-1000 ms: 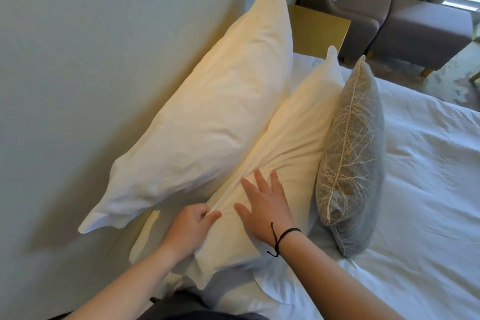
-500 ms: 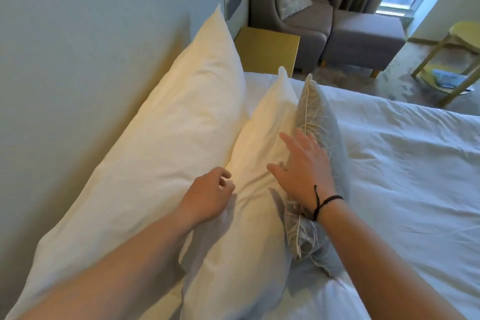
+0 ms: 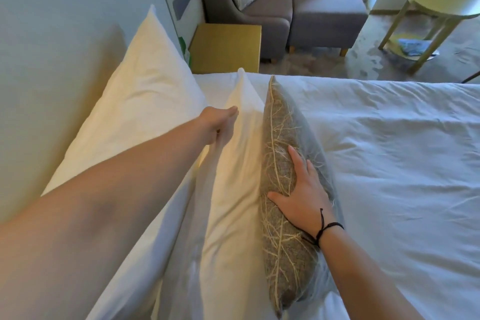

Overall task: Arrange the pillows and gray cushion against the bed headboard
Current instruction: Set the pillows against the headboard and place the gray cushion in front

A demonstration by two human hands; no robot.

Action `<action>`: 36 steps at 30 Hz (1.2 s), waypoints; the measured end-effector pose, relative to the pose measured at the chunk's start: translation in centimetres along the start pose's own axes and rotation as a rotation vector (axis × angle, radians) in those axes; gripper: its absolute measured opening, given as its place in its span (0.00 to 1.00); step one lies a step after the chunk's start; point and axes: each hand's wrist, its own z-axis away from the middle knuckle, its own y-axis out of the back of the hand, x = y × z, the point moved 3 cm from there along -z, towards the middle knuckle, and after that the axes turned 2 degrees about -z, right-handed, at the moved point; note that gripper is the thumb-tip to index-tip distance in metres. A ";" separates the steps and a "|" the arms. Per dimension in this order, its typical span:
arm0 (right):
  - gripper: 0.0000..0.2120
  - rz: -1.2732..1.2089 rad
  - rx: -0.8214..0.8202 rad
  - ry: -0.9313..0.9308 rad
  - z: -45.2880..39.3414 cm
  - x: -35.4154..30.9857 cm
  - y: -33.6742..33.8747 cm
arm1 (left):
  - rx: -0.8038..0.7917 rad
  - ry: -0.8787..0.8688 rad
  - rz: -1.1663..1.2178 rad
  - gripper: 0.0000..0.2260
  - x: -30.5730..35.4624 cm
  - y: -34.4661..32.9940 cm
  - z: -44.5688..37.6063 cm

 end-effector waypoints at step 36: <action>0.39 0.178 0.049 -0.287 2.8 2.1 0.8 | -0.013 -0.482 -1.181 0.27 -11.1 -1.7 17.0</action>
